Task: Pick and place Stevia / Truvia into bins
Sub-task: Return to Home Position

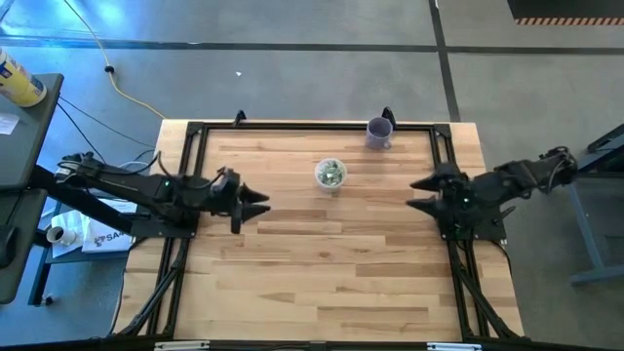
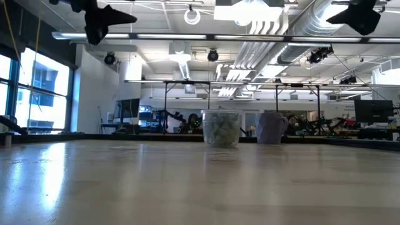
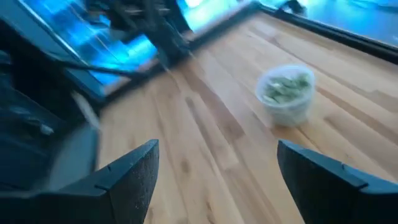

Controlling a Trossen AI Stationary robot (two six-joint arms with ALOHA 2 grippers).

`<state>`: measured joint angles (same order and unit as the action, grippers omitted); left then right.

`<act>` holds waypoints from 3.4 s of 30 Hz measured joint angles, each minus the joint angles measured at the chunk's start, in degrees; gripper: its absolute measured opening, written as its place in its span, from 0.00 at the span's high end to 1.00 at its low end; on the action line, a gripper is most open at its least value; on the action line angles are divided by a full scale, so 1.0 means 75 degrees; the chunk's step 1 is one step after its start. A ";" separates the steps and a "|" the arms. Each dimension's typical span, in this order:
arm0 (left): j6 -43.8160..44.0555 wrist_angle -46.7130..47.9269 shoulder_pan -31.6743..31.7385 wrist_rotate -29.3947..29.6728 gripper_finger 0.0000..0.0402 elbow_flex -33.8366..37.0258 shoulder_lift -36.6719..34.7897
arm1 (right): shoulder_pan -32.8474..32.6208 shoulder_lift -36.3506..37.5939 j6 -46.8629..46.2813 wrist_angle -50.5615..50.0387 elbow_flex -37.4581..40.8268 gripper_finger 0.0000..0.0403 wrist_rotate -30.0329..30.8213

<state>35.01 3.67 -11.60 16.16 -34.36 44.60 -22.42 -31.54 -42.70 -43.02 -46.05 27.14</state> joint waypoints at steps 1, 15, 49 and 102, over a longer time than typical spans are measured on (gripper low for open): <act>-0.0069 -0.0216 -0.0028 0.0144 0.46 0.0184 -0.0136 | 0.0076 0.0371 0.0108 0.0305 0.0304 0.22 -0.0060; -0.0075 -0.2464 -0.0008 0.0509 0.46 0.2468 -0.1183 | 0.0452 0.4178 0.2369 0.4240 0.4160 0.22 -0.1172; -0.0237 0.3054 -0.0005 -0.0646 0.46 0.3409 -0.5715 | 0.0554 0.4058 0.2507 0.4201 0.5482 0.22 -0.0146; -0.0232 0.3079 -0.0005 -0.0637 0.46 0.3408 -0.5718 | 0.0554 0.4052 0.2501 0.4182 0.5488 0.22 -0.0155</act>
<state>33.28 26.76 -11.64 11.38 -8.80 1.72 -18.26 -1.15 -23.94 -11.66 -4.89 25.98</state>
